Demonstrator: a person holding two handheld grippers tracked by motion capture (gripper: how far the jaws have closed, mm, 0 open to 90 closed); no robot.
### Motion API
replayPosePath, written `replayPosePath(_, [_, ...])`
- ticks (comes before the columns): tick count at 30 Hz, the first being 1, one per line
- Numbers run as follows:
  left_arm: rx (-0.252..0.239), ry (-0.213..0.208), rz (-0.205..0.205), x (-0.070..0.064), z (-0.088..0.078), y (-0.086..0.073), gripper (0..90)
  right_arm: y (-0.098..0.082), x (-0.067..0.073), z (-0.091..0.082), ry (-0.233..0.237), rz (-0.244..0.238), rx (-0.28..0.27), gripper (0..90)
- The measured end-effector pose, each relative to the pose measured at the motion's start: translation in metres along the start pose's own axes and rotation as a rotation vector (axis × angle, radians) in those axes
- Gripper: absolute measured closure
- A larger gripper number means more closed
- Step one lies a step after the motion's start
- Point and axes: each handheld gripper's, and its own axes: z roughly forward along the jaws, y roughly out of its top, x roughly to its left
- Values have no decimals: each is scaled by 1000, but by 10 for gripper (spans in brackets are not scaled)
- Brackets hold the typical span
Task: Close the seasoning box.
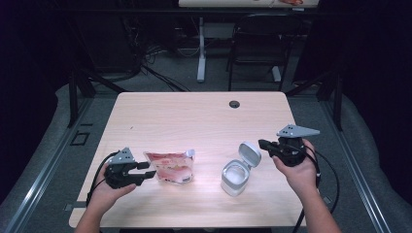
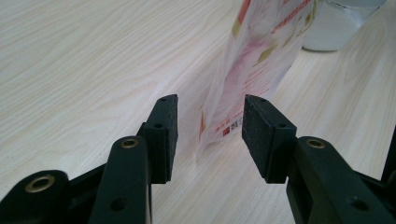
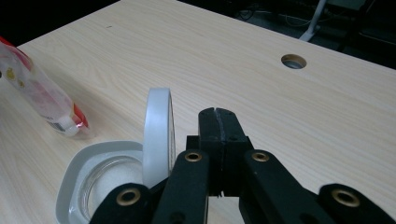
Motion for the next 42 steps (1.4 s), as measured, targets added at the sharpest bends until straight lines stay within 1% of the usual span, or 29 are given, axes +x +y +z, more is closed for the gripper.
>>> replayPosePath(5, [0, 1, 0, 0, 0, 0, 561, -5, -1, 3, 6, 16, 0, 900])
replayPosePath(17, [0, 2, 0, 0, 0, 0, 561, -10, 3, 6, 23, 11, 13, 900])
replayPosePath(18, [1, 2, 0, 1, 0, 0, 560, -10, 4, 7, 25, 19, 5, 900])
replayPosePath(20, [1, 2, 0, 1, 0, 0, 561, -11, 5, 7, 29, 11, 12, 900])
replayPosePath(24, [3, 2, 1, 1, 0, -1, 561, -13, 7, 9, 39, 14, 4, 900])
replayPosePath(25, [3, 2, 0, 1, 0, -1, 560, -14, 8, 9, 41, 14, 10, 900])
replayPosePath(29, [3, 5, 0, 0, 0, -1, 561, -17, 11, 12, 53, 17, 7, 900])
replayPosePath(32, [2, 3, -1, 0, 0, -1, 561, -19, 14, 14, 61, 11, 17, 900])
replayPosePath(35, [0, 4, -1, 0, 0, -1, 561, -22, 17, 16, 73, 18, 13, 900])
replayPosePath(36, [1, 3, -1, 0, 0, -1, 561, -22, 18, 17, 77, 11, 20, 900])
replayPosePath(39, [3, 3, 0, 0, 0, -1, 561, -26, 21, 19, 88, 10, 15, 900])
replayPosePath(42, [4, 3, 1, 0, 0, -1, 561, -30, 25, 22, 103, 18, 20, 900])
